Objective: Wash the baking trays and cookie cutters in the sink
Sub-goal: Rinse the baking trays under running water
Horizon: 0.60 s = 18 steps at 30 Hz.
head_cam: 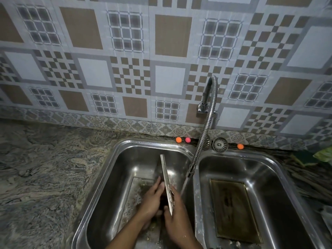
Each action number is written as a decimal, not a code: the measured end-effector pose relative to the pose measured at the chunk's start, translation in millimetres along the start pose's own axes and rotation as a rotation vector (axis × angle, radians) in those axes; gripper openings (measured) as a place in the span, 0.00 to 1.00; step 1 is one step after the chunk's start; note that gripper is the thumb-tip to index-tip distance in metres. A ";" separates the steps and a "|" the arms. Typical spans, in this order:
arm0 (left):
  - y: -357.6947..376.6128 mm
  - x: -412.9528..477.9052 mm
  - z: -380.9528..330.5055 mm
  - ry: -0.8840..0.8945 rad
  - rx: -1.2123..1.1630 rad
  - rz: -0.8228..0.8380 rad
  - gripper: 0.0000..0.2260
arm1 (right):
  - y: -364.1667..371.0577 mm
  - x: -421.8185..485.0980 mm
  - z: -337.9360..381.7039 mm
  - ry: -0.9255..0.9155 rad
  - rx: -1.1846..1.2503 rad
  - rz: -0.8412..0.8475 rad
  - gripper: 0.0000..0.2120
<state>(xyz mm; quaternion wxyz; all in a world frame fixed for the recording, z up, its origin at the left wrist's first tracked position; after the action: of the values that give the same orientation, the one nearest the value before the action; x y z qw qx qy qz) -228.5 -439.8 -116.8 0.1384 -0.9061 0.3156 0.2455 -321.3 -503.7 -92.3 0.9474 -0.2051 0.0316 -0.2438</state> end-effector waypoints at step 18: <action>70.4 35.6 -42.3 0.276 0.337 -0.084 0.27 | -23.4 -28.5 -57.3 0.333 0.140 -0.240 0.33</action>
<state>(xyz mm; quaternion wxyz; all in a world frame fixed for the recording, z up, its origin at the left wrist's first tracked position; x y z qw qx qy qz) -234.2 -528.6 -106.9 0.2537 -0.9074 0.3302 0.0570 -365.9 -530.2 -136.4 0.9051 -0.0982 0.1458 -0.3871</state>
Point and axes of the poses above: each hand's wrist, its own x-axis towards the middle knuckle, its own y-axis out of the palm, z = x × y, the point moved 6 cm from there along x, towards the middle knuckle, and after that the axes turned 5 degrees about -y, right-handed, at the moved point
